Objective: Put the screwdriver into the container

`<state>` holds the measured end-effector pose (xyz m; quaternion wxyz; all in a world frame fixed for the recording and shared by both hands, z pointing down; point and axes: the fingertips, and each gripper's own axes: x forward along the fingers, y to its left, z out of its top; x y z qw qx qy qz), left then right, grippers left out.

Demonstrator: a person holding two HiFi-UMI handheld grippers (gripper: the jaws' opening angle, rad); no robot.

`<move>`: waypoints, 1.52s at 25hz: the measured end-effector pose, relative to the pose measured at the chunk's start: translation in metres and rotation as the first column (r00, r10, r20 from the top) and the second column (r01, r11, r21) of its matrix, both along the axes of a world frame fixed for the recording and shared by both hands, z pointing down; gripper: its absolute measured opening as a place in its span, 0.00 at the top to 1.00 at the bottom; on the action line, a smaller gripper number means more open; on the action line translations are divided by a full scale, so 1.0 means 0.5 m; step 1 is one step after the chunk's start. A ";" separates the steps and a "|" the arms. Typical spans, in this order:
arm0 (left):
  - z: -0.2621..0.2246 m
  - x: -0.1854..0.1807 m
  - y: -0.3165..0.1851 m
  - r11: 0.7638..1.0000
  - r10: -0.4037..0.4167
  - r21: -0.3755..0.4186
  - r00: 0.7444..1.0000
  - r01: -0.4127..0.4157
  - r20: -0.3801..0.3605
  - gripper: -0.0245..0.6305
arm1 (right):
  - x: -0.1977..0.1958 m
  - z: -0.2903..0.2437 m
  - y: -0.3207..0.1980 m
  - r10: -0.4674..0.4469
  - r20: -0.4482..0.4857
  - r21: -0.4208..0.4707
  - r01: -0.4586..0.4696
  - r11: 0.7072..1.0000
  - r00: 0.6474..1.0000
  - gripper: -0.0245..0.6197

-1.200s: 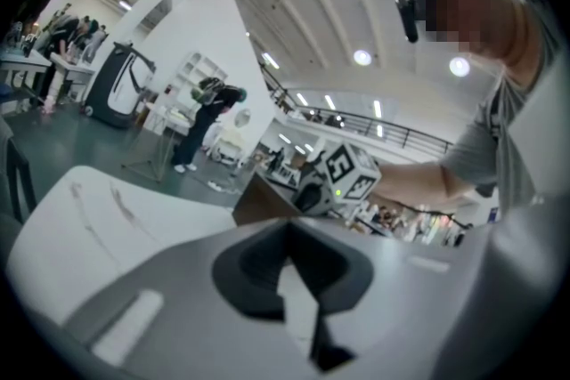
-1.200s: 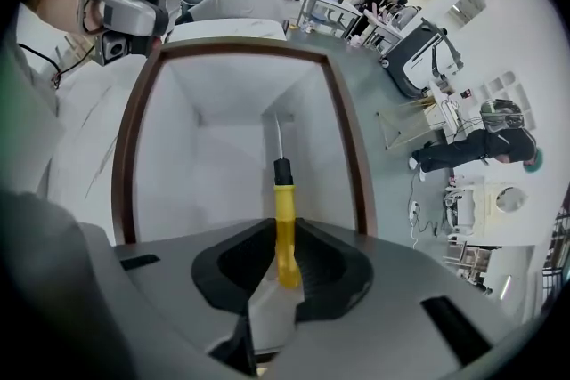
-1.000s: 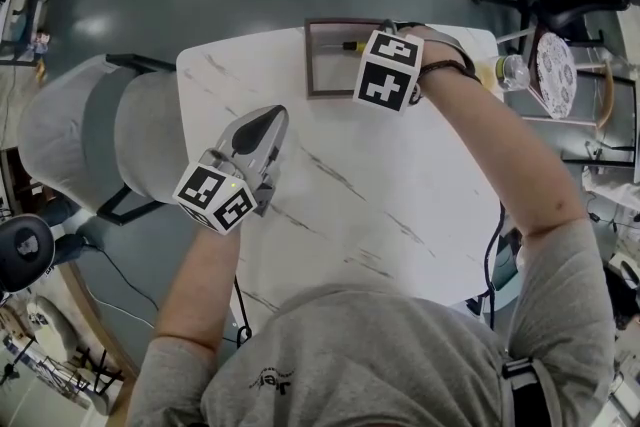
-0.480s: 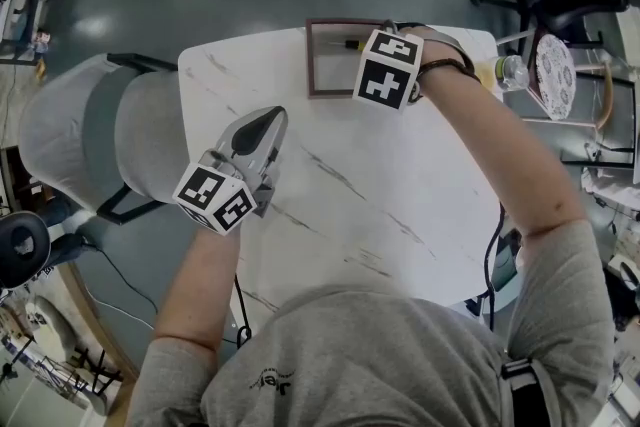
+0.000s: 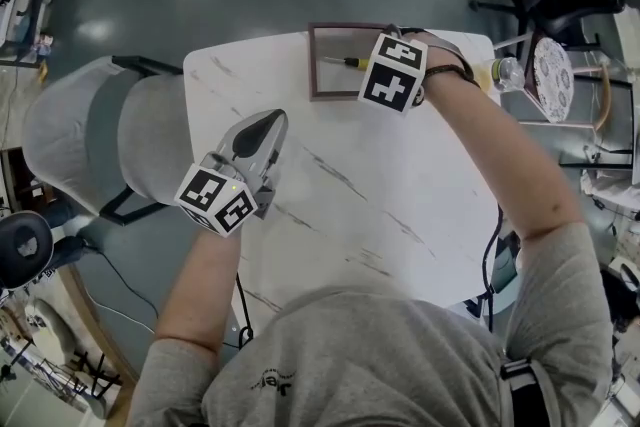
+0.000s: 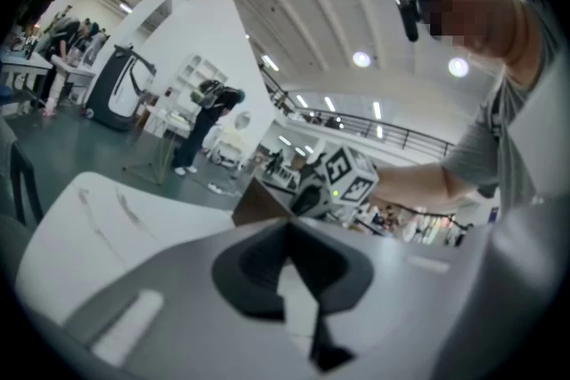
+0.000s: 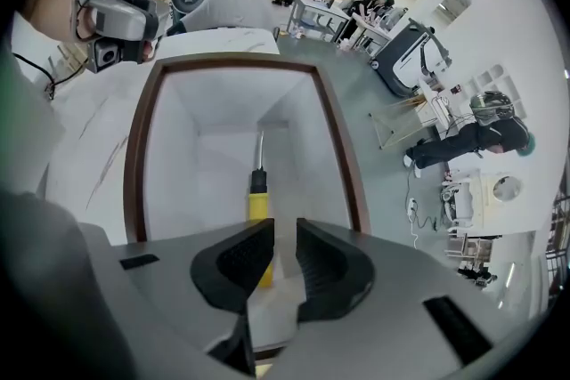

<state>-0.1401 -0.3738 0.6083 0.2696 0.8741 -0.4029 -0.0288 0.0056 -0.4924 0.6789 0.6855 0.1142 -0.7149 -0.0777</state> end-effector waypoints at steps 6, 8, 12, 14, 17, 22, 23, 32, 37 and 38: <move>-0.017 -0.010 0.008 1.000 -0.005 0.009 1.000 0.005 -0.001 0.96 | -0.004 -0.031 0.001 0.025 0.050 0.017 -0.026 1.000 0.998 0.85; -0.026 -0.012 0.012 1.000 -0.005 0.014 1.000 0.005 -0.003 0.96 | -0.007 -0.043 0.004 0.040 0.074 0.019 -0.041 0.999 0.996 0.85; -0.044 -0.017 0.028 1.000 -0.001 0.028 1.000 0.001 0.002 0.96 | -0.009 -0.069 0.018 0.071 0.125 0.020 -0.074 0.997 0.990 0.85; -0.054 -0.021 0.037 0.999 -0.002 0.034 1.000 0.002 0.003 0.96 | -0.012 -0.084 0.027 0.087 0.155 0.020 -0.091 0.996 0.984 0.85; -0.071 -0.026 0.049 0.999 0.001 0.045 1.000 -0.001 0.007 0.96 | -0.012 -0.106 0.039 0.111 0.189 0.024 -0.117 0.993 0.976 0.85; -0.110 -0.033 0.076 0.998 0.011 0.068 1.000 -0.012 0.015 0.96 | -0.014 -0.148 0.061 0.167 0.265 0.019 -0.178 0.984 0.950 0.85; -0.118 -0.035 0.082 0.997 0.014 0.074 1.000 -0.015 0.017 0.96 | -0.015 -0.156 0.066 0.183 0.283 0.015 -0.195 0.981 0.942 0.85; -0.175 -0.083 0.153 0.994 0.036 0.102 0.999 -0.039 0.024 0.96 | -0.036 -0.231 0.115 0.310 0.487 -0.026 -0.342 0.940 0.816 0.90; -0.210 -0.118 0.198 0.992 0.058 0.111 0.998 -0.061 0.029 0.96 | -0.041 -0.280 0.147 0.385 0.607 -0.062 -0.441 0.895 0.695 0.93; -0.218 -0.125 0.208 0.991 0.065 0.115 0.997 -0.068 0.031 0.96 | -0.043 -0.292 0.155 0.395 0.630 -0.071 -0.457 0.887 0.669 0.94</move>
